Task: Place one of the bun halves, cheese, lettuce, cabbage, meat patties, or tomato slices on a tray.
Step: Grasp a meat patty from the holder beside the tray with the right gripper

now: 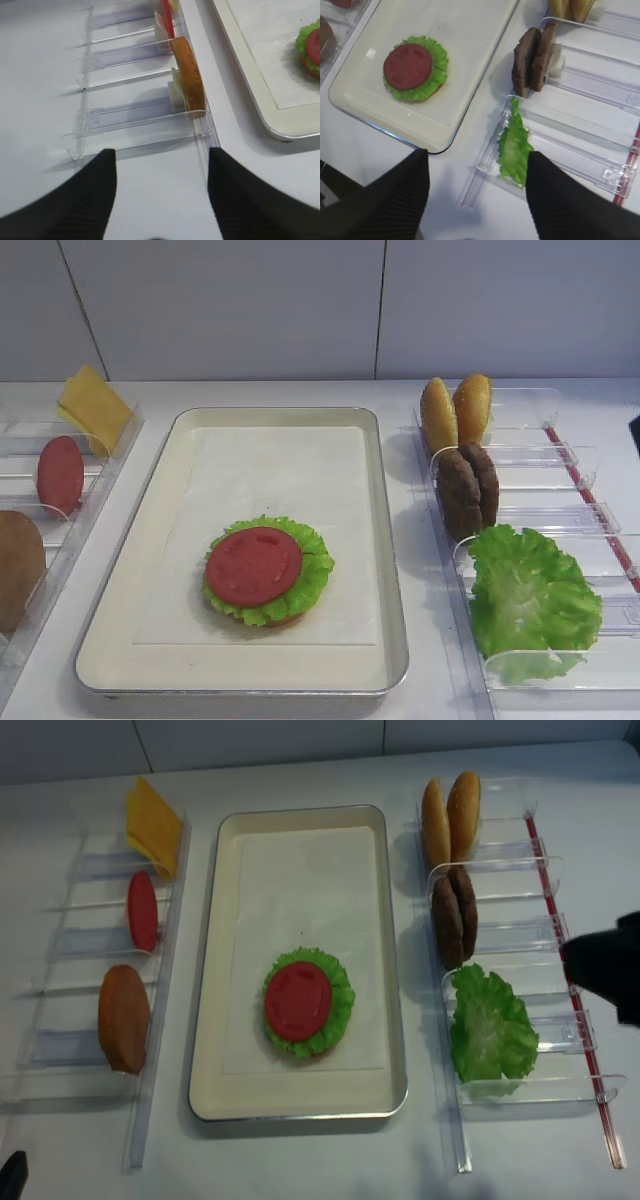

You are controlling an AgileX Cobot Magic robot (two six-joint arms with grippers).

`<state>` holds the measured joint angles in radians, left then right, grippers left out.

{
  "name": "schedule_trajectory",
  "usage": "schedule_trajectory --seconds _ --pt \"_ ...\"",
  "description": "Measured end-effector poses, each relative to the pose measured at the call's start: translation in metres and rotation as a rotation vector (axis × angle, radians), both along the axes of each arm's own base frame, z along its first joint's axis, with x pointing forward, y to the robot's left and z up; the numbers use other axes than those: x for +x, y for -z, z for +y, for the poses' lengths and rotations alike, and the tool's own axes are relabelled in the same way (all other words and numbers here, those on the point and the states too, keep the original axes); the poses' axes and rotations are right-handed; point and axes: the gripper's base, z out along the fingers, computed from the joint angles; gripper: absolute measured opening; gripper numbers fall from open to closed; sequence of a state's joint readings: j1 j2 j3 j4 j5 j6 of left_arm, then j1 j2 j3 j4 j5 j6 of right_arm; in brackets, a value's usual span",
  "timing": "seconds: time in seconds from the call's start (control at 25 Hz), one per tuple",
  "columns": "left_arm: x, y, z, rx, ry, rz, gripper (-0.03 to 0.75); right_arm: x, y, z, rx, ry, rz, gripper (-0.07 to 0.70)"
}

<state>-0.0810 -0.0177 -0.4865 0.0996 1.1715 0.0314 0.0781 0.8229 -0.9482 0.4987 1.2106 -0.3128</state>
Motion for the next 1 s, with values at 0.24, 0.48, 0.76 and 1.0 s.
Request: schedule_trajectory --seconds 0.24,0.48,0.76,1.0 --pt "0.000 0.000 0.000 0.000 0.000 0.000 0.396 0.053 -0.001 0.011 0.046 -0.062 0.131 0.447" --pt "0.000 0.000 0.000 0.000 0.000 0.000 0.396 0.091 0.007 0.039 0.021 -0.155 0.220 0.447" --pt "0.000 0.000 0.000 0.000 0.000 0.000 0.396 0.133 0.032 0.064 -0.116 -0.079 0.365 0.447" --pt "0.000 0.000 0.000 0.000 0.000 0.000 0.396 0.167 0.052 0.073 -0.139 -0.046 0.429 0.447"
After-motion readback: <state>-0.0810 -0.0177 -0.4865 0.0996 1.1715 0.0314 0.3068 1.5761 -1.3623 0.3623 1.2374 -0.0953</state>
